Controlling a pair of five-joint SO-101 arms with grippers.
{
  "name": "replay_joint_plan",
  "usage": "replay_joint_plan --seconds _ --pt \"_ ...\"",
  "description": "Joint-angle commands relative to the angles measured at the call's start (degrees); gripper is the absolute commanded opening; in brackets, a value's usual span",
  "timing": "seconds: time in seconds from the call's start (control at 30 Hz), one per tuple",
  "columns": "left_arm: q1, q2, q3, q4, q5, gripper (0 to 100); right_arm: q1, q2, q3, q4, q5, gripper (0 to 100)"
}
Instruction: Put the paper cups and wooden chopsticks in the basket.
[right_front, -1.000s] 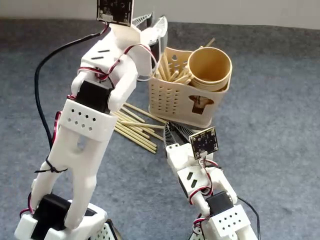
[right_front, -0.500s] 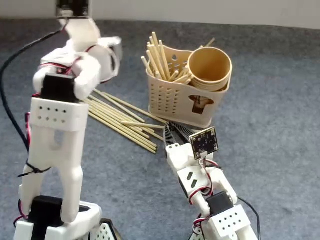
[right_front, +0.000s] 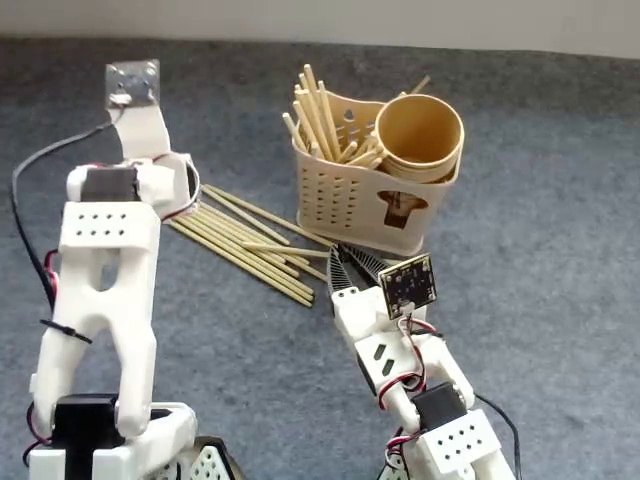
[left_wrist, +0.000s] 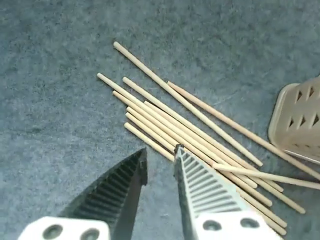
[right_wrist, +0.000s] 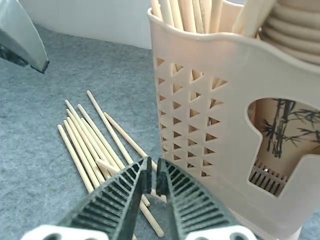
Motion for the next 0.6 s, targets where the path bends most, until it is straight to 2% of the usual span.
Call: replay_joint_plan --seconds 0.0,0.27,0.57 --pt "-0.8 -1.7 5.8 -6.5 -2.4 11 0.7 -1.2 2.8 -1.5 0.6 3.3" --pt "-0.7 -0.3 10.8 -8.4 -2.5 11 0.6 -1.2 2.8 -1.5 0.6 3.3" --pt "-1.7 20.4 1.2 -8.4 -1.0 11 0.6 -1.2 2.8 -1.5 0.6 3.3"
